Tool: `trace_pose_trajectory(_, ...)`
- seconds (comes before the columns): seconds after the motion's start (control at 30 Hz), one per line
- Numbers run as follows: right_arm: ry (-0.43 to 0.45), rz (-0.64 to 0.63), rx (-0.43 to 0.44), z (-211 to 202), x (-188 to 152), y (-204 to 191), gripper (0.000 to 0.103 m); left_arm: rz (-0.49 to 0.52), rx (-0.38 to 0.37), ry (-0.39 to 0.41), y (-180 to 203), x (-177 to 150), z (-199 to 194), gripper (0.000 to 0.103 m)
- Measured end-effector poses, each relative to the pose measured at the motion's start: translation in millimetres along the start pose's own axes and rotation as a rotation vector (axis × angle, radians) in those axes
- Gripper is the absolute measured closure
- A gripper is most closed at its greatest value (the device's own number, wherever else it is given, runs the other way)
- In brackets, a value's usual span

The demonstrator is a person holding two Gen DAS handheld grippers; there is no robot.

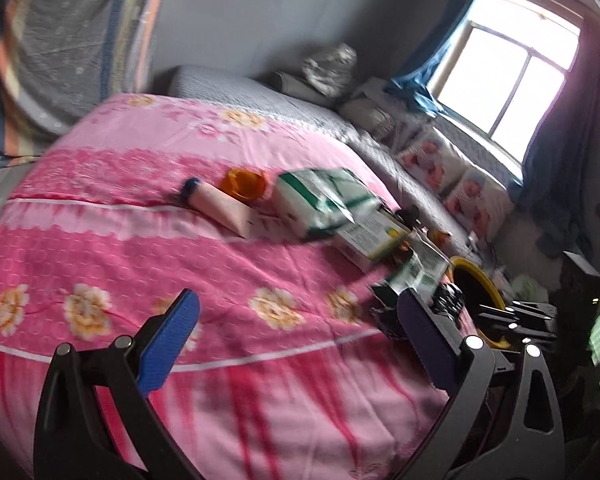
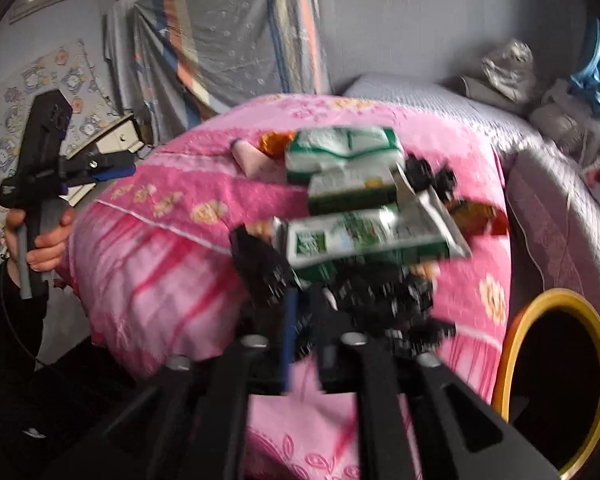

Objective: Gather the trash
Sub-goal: 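Grasp the black plastic bag with the right gripper and lift it, then carry the black bag in the right gripper toward the yellow bin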

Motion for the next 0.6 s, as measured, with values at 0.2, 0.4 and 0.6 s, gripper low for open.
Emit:
trace_pose_trajectory(0.2, -0.040, -0.052, -0.016, 16, -14, -11, 0.052, 0.011, -0.028, -0.036, 13, -8, 14, 0.008)
trace_pose_trajectory(0.4, -0.091, -0.095, -0.045, 46, -15, -22, 0.066, 0.062, 0.003, -0.038, 21, -11, 13, 0.008)
trace_pose_trajectory(0.6, -0.086, -0.026, 0.026, 45, -8, -24, 0.101, 0.079, 0.030, -0.039, 18, -12, 12, 0.008)
Point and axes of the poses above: each gripper's, at about its wrist camera, not at the fingertips, and z roughly the way its jaws point, y to its right, x to its top, the point moved 4 cm from there along z, roughly the way its jaws point, and after that the axes turned 7 degrees about y, right-handed, at the moved point
